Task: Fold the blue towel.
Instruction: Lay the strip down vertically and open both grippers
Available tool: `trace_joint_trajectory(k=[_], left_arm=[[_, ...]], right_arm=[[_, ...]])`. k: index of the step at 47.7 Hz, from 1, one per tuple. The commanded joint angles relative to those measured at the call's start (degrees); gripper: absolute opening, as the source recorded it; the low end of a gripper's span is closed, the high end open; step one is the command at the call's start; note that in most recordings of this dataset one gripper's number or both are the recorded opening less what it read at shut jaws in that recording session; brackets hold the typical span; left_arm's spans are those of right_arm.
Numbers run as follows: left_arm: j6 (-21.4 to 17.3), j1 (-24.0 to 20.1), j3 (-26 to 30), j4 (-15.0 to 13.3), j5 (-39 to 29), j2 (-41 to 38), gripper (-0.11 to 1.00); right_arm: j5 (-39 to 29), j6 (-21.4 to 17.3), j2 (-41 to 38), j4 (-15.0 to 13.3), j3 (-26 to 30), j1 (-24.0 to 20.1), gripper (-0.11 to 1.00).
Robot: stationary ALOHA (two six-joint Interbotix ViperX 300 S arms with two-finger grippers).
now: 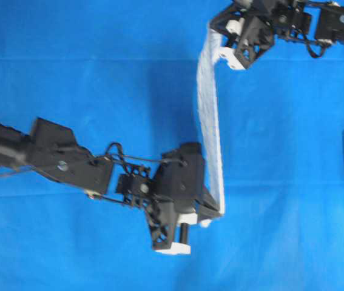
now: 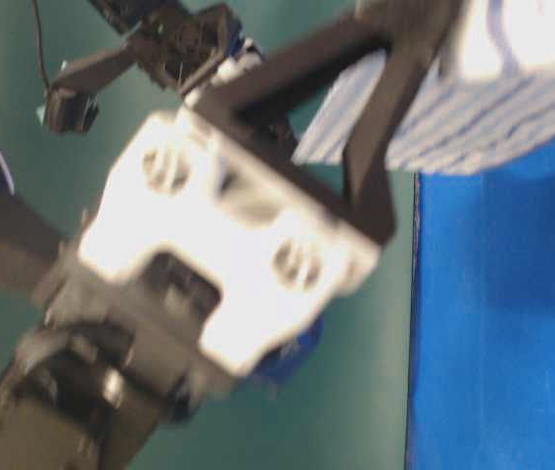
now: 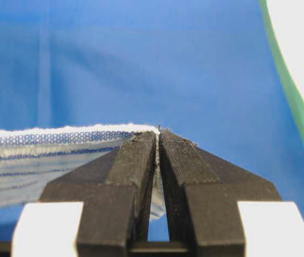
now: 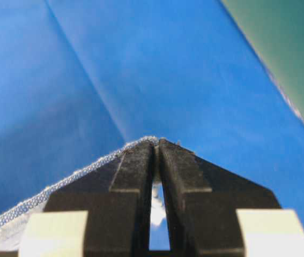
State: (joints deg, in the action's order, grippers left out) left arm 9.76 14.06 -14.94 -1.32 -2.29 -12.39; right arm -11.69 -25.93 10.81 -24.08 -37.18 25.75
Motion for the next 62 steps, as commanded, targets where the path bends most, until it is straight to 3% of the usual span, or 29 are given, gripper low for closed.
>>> trace_joint_trajectory(k=[1, 9, 16, 28, 42, 62], left_arm=[[-1.41, 0.88, 4.22, 0.0, 2.2, -0.79, 0.01], [-4.66, 0.79, 9.14, 0.0, 3.16, -5.1, 0.01], [-5.01, 0.79, 9.05, 0.0, 3.16, -6.15, 0.01], [-3.69, 1.14, -0.35, -0.35, 4.39, -2.2, 0.01], [3.43, 1.85, -12.92, -0.35, 10.81, 3.08, 0.01], [4.22, 1.85, -16.79, -0.35, 14.15, 4.75, 0.01]], right_arm=[[-0.09, -0.09, 3.78, -0.35, -1.05, 2.11, 0.06], [-0.26, -0.53, 8.0, -0.35, -5.36, 2.55, 0.06], [-0.26, -0.79, 7.73, -0.26, -5.63, 2.55, 0.06], [2.46, -0.53, -0.09, -0.26, -2.29, 2.46, 0.06], [6.24, -0.09, -9.76, -0.26, 5.27, 0.88, 0.06], [6.24, 1.41, -13.71, -0.44, 8.35, -0.44, 0.06]])
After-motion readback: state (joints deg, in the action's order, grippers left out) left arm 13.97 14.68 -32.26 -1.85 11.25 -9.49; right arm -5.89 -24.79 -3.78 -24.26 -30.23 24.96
